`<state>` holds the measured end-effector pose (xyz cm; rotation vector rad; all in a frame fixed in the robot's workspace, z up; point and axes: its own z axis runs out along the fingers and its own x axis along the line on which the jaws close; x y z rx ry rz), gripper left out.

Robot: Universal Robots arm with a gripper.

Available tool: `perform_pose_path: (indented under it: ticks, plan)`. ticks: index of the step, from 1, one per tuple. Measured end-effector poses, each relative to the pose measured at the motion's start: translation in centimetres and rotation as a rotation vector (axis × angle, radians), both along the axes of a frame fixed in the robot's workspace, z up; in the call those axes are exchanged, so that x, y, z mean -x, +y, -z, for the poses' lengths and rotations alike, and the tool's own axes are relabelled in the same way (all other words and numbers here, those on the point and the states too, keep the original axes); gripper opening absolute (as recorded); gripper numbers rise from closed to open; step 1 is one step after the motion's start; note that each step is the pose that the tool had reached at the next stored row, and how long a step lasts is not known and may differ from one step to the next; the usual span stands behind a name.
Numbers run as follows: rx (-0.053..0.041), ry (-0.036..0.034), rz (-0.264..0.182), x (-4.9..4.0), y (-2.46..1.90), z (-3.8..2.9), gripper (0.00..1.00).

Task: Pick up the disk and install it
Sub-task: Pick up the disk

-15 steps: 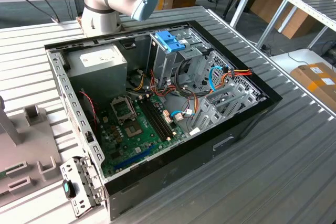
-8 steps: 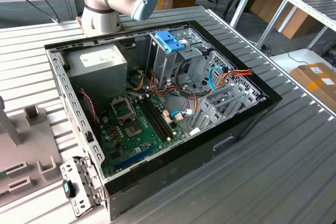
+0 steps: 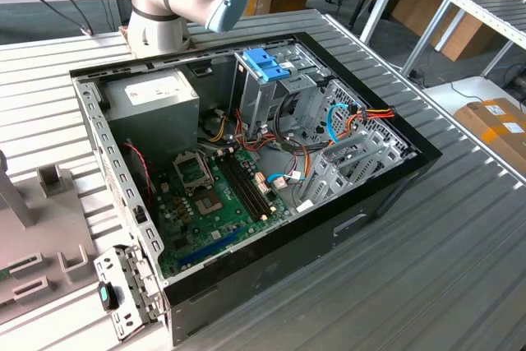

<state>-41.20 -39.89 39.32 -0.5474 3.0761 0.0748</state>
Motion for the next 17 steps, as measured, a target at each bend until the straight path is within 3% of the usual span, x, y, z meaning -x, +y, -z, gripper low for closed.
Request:
perform_pose_path:
  ticks: [17]
  plan:
    - [0.0, 0.0, -0.11, 0.0, 0.0, 0.0, 0.1]
